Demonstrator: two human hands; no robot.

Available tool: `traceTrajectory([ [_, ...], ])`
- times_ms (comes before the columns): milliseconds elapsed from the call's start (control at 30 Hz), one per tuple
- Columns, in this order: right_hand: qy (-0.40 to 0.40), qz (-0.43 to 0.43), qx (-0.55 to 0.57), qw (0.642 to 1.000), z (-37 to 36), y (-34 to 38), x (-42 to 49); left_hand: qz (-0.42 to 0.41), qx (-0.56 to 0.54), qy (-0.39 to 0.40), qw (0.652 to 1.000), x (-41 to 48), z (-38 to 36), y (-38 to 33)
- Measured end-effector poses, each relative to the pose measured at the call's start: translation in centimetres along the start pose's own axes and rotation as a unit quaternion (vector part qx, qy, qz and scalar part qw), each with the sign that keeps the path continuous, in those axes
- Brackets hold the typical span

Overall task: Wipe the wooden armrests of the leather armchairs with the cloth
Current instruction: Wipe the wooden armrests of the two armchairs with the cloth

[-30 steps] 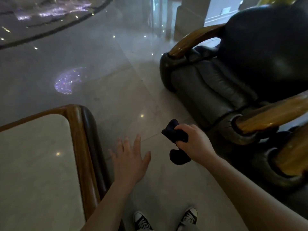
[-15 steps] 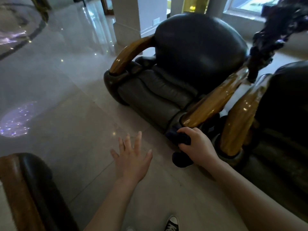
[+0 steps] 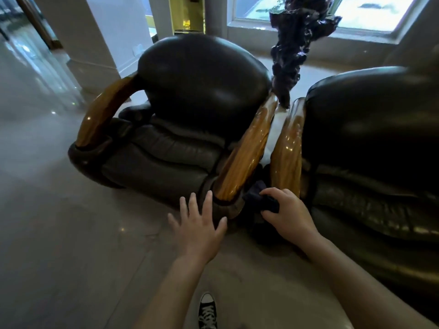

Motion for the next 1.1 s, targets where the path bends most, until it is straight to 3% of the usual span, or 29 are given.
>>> traceTrajectory([
  [233,-0.063,-0.067,0.018,0.996,2.1,-0.8,2.6,-0.107,-0.003,0.018,0.994,7.4,0.2,-1.0],
  [500,-0.096,-0.128,0.047,0.986,4.1,-4.4,5.6,-0.171,0.024,0.052,0.984,13.7,-1.1,-4.7],
  [1100,-0.040,-0.171,0.055,0.983,4.9,-15.8,19.8,-0.131,0.039,0.132,0.982,27.0,-8.5,-8.0],
])
Point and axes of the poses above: each hand's wrist, its own x-axis towards the middle knuckle, its own z-axis out of the back of the hand, y = z × x, the point moved 5 cm from there along x, towards the middle knuckle, and after that the axes turned 10 degrees about -z, right-handed, at the moved point
